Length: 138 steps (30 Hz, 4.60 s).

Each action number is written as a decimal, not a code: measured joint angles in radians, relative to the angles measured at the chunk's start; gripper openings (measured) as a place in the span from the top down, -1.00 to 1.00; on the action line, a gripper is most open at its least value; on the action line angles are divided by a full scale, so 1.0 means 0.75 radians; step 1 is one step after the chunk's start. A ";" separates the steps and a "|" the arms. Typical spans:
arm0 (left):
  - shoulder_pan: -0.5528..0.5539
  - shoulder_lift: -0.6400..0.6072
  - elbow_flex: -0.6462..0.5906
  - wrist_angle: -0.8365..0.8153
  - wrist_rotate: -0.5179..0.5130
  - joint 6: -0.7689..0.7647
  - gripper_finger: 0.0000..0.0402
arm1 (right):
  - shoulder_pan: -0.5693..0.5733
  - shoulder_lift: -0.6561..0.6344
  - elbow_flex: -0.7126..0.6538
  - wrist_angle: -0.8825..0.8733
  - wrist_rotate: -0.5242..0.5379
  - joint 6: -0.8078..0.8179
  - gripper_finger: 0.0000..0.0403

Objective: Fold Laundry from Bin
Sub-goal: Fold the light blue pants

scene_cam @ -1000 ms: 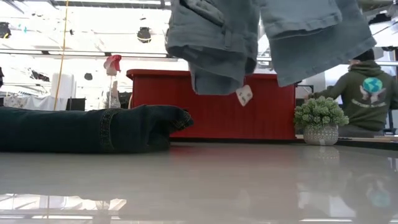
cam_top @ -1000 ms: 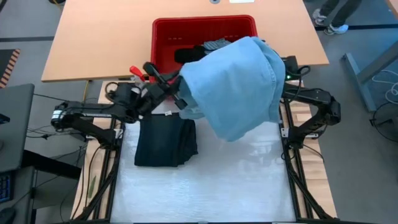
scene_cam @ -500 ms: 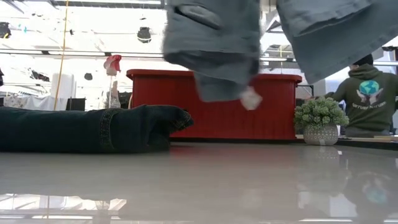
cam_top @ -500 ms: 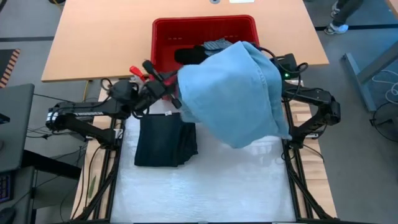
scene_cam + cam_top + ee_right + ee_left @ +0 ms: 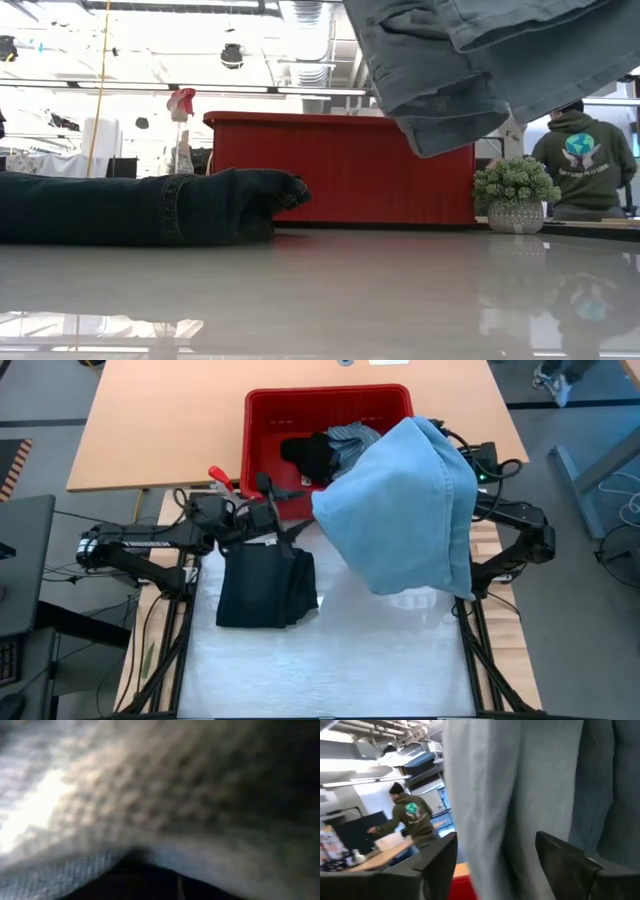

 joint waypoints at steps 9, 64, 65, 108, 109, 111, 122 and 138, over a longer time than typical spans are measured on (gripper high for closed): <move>-0.210 0.047 -0.003 0.234 -0.242 0.093 -0.33 | -0.063 0.001 0.000 -0.013 -0.044 -0.001 0.84; -0.249 0.513 0.316 0.891 -0.497 1.126 -0.32 | -0.112 0.004 -0.001 -0.131 0.024 -0.119 0.85; -0.244 0.512 0.316 0.933 -0.481 1.129 -0.32 | -0.112 0.004 -0.002 -0.130 0.032 -0.127 0.85; -0.383 0.421 0.161 1.575 -0.725 1.704 -0.32 | -0.108 0.001 0.008 -0.180 0.101 -0.196 0.84; -0.395 0.398 0.127 1.541 -0.725 1.649 -0.32 | -0.108 0.001 0.018 -0.183 0.094 -0.196 0.84; -0.419 0.349 0.075 1.411 -0.714 1.496 -0.32 | -0.108 0.000 0.031 -0.187 0.089 -0.204 0.84; -0.342 0.337 0.138 0.701 -0.657 0.996 -0.32 | -0.100 -0.001 0.073 -0.189 0.083 -0.212 0.84; -0.305 0.376 0.351 0.557 -0.379 1.015 -0.32 | -0.031 0.004 0.073 -0.217 0.094 -0.281 0.85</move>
